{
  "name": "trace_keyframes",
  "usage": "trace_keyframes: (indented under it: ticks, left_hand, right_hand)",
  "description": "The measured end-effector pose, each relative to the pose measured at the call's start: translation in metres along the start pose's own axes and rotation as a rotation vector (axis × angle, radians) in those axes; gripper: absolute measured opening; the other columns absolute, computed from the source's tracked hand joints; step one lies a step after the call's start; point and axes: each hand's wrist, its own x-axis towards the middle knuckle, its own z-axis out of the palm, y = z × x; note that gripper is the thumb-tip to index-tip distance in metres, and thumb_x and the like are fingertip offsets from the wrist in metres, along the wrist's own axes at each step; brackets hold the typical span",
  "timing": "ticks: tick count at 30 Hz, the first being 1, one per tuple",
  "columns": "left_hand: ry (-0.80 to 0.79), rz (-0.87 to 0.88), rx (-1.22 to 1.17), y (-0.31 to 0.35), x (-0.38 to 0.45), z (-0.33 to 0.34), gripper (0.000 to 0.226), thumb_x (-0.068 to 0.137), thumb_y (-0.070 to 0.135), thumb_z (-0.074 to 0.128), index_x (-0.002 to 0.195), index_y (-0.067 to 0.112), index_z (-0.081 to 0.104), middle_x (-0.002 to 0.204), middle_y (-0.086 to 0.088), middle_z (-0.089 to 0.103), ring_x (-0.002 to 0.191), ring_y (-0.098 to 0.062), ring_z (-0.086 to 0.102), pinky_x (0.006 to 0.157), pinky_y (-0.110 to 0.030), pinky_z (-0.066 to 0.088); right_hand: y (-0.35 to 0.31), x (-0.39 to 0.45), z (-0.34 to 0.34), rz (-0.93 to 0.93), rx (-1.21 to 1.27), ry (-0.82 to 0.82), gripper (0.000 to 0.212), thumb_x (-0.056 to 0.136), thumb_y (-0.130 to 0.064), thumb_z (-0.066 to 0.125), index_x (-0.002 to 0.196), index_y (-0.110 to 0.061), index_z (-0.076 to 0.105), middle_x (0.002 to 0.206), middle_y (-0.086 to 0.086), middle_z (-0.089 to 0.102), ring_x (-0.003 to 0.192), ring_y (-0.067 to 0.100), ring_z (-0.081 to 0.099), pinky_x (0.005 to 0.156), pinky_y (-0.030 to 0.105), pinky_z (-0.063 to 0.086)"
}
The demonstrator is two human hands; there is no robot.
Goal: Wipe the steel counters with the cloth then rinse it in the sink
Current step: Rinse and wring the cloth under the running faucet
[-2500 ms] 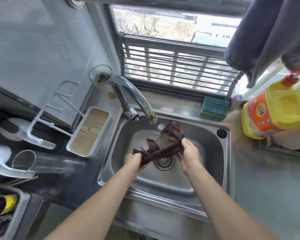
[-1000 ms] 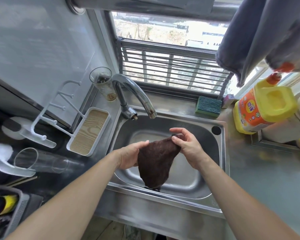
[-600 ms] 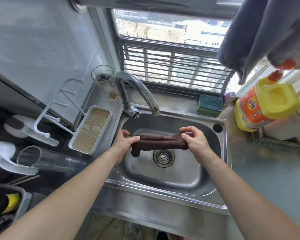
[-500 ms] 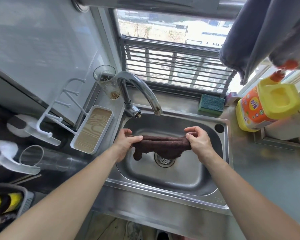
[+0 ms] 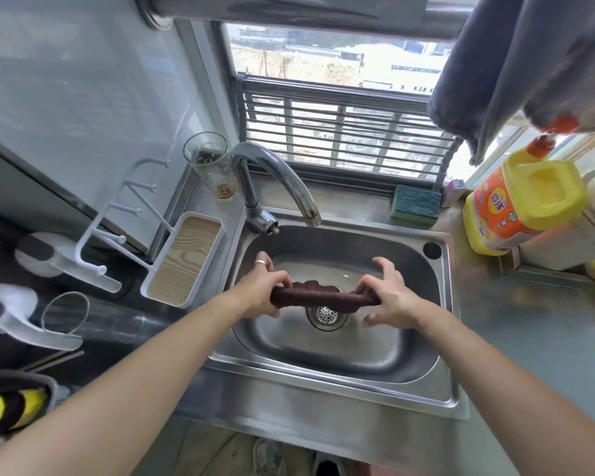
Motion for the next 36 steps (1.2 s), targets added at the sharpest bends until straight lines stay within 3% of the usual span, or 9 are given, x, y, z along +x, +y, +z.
trace_keyframes:
  ticks: [6, 10, 13, 19, 23, 28, 31, 34, 36]
  left_hand:
    - [0.198, -0.066, 0.061, -0.001, 0.003, -0.021, 0.024, 0.07, 0.037, 0.072, 0.087, 0.023, 0.081, 0.104, 0.005, 0.061, 0.106, -0.016, 0.055, 0.096, -0.032, 0.045]
    - [-0.079, -0.139, -0.877, -0.015, -0.006, -0.032, 0.04, 0.073, 0.033, 0.077, 0.103, 0.007, 0.075, 0.098, -0.012, 0.072, 0.094, -0.023, 0.065, 0.097, -0.039, 0.048]
    - [-0.115, -0.206, -1.127, -0.026, -0.006, -0.021, 0.057, 0.079, 0.037, 0.073, 0.126, 0.004, 0.067, 0.122, -0.02, 0.071, 0.114, -0.034, 0.068, 0.108, -0.043, 0.049]
    - [0.157, -0.234, -0.949, -0.012, 0.004, 0.008, 0.033, 0.087, 0.019, 0.064, 0.117, 0.009, 0.073, 0.117, -0.008, 0.071, 0.113, -0.02, 0.061, 0.097, -0.019, 0.043]
    - [0.314, -0.352, -0.706, 0.016, 0.012, 0.024, 0.036, 0.088, 0.041, 0.056, 0.095, 0.014, 0.078, 0.099, -0.005, 0.076, 0.094, -0.024, 0.065, 0.086, -0.033, 0.049]
    - [0.165, -0.529, -1.342, 0.074, 0.024, 0.038, 0.031, 0.101, 0.035, 0.057, 0.085, 0.012, 0.068, 0.083, -0.009, 0.071, 0.073, -0.025, 0.067, 0.075, -0.038, 0.058]
    - [0.252, -0.376, -1.155, 0.07, 0.026, 0.044, 0.019, 0.091, 0.024, 0.074, 0.096, 0.005, 0.075, 0.085, -0.006, 0.074, 0.081, -0.023, 0.069, 0.076, -0.029, 0.057]
    - [0.377, -0.185, -0.812, 0.057, 0.025, 0.04, 0.011, 0.088, 0.012, 0.074, 0.098, 0.008, 0.077, 0.08, 0.001, 0.074, 0.071, -0.008, 0.065, 0.065, -0.015, 0.051]
    - [0.281, -0.048, -0.72, 0.051, 0.025, 0.037, 0.007, 0.088, 0.02, 0.076, 0.093, 0.016, 0.078, 0.076, 0.001, 0.075, 0.069, -0.007, 0.065, 0.068, -0.025, 0.055]
  right_hand:
    - [0.009, 0.0, -0.006, -0.018, 0.243, 0.196, 0.008, 0.078, -0.026, 0.08, 0.082, -0.019, 0.076, 0.101, -0.009, 0.067, 0.097, 0.011, 0.062, 0.09, 0.027, 0.045]
    - [0.014, -0.016, -0.004, 0.071, 1.132, 0.215, 0.01, 0.09, -0.014, 0.074, 0.098, -0.012, 0.068, 0.087, 0.005, 0.07, 0.082, 0.022, 0.067, 0.082, 0.039, 0.056]
    - [0.012, -0.018, 0.001, 0.135, 1.395, 0.266, 0.007, 0.094, -0.018, 0.069, 0.101, -0.017, 0.068, 0.092, 0.009, 0.073, 0.081, 0.024, 0.07, 0.085, 0.043, 0.056]
    - [-0.001, 0.007, 0.031, 0.382, 1.091, 0.673, 0.015, 0.086, -0.037, 0.074, 0.086, -0.022, 0.07, 0.083, -0.004, 0.072, 0.08, 0.02, 0.067, 0.086, 0.047, 0.058]
    - [-0.041, 0.008, 0.034, 0.444, 0.859, 0.862, 0.016, 0.094, -0.032, 0.067, 0.087, -0.017, 0.065, 0.079, -0.005, 0.066, 0.086, 0.026, 0.065, 0.077, 0.031, 0.046]
    - [-0.095, 0.009, 0.067, 0.023, 0.651, 0.49, 0.026, 0.085, -0.014, 0.063, 0.109, -0.019, 0.073, 0.1, -0.004, 0.072, 0.09, 0.011, 0.064, 0.078, 0.011, 0.043]
    - [-0.092, 0.009, 0.071, -0.032, 0.672, 0.279, 0.038, 0.079, -0.008, 0.053, 0.102, -0.024, 0.079, 0.089, -0.01, 0.074, 0.081, 0.005, 0.067, 0.082, 0.009, 0.05]
    - [-0.068, 0.012, 0.06, 0.17, 0.801, 0.495, 0.033, 0.082, -0.002, 0.05, 0.083, -0.023, 0.075, 0.083, -0.005, 0.077, 0.077, 0.014, 0.074, 0.079, 0.028, 0.057]
    - [-0.05, 0.012, 0.049, 0.166, 0.663, 0.601, 0.036, 0.08, -0.003, 0.058, 0.106, -0.027, 0.067, 0.109, -0.003, 0.067, 0.099, 0.016, 0.067, 0.089, 0.025, 0.05]
